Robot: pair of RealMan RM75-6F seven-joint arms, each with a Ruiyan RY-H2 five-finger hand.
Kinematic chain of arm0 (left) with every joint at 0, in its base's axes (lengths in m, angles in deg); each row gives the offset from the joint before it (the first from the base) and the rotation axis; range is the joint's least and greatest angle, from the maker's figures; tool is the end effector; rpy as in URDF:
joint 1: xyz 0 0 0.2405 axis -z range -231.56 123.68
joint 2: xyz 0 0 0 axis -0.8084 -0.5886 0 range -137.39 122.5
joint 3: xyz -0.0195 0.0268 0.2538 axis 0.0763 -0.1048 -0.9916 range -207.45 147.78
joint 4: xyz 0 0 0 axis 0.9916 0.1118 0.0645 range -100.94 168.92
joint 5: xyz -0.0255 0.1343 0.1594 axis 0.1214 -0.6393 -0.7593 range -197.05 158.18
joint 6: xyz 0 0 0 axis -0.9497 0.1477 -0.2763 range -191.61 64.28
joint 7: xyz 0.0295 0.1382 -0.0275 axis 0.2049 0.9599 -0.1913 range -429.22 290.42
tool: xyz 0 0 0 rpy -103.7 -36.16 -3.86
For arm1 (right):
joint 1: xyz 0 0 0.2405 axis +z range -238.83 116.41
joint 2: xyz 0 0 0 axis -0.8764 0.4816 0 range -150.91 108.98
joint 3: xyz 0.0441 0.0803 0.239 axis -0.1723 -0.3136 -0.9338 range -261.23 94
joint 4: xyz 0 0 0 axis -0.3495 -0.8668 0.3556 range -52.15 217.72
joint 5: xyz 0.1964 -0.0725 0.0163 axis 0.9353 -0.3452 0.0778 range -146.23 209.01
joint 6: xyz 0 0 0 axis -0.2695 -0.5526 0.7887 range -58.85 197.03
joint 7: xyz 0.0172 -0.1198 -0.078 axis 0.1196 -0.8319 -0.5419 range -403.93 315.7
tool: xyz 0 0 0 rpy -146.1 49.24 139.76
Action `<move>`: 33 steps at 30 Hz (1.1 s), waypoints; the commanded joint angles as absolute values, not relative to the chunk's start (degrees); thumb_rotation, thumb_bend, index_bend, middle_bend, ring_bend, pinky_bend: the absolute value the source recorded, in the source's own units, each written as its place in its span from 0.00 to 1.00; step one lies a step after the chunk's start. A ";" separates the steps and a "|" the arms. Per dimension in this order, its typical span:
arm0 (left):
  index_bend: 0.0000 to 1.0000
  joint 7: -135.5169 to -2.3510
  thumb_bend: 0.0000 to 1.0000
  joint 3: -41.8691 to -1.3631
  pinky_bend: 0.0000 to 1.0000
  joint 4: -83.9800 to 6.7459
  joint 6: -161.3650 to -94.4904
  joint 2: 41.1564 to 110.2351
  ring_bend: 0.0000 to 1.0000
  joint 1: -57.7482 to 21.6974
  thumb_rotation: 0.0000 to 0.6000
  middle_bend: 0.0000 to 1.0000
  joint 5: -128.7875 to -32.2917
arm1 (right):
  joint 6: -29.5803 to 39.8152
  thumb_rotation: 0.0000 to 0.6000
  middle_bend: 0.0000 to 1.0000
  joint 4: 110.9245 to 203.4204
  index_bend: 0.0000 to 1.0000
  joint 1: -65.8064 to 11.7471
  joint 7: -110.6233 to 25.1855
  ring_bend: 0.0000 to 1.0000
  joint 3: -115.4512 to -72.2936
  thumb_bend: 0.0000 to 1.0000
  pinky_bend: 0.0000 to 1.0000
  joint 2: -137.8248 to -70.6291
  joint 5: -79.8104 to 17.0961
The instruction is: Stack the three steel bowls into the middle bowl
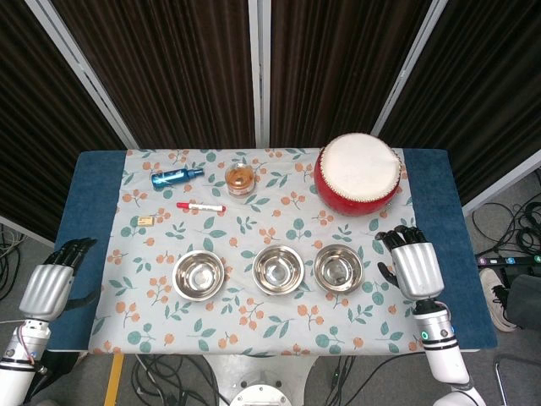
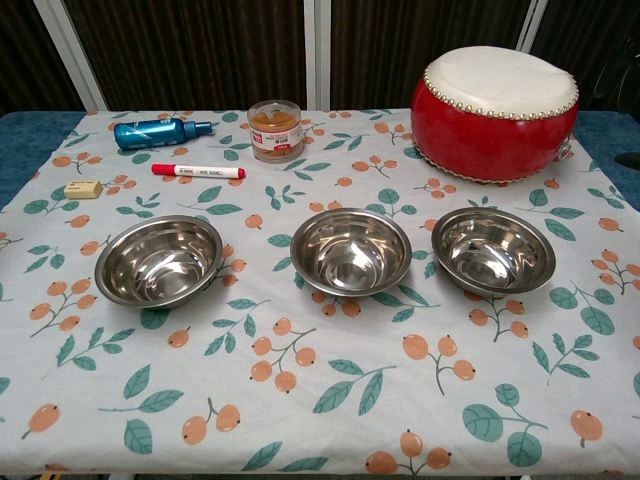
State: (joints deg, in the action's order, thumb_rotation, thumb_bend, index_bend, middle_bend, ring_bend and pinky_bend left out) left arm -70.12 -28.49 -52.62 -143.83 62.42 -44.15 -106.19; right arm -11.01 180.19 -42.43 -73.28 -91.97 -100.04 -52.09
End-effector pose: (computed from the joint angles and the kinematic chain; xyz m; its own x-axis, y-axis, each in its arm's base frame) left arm -0.3101 0.2028 0.1199 0.3937 0.0809 0.9157 0.9174 -0.0975 -0.3858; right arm -0.2068 -0.2536 0.0783 0.5175 0.1024 0.8495 -0.8240 -0.2079 0.5270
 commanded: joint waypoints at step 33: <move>0.17 -72.26 0.17 -28.80 0.29 -49.53 -144.55 63.78 0.16 -44.49 1.00 0.24 -106.63 | 6.38 1.00 0.42 176.63 0.34 -37.18 -78.29 0.28 -85.20 0.06 0.32 -104.25 -46.03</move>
State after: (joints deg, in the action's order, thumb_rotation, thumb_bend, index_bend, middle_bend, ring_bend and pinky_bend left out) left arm -72.15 -28.77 -49.75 -144.59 63.80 -44.59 -106.44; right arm 5.38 178.19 -38.20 -78.34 -85.01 -103.13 -45.43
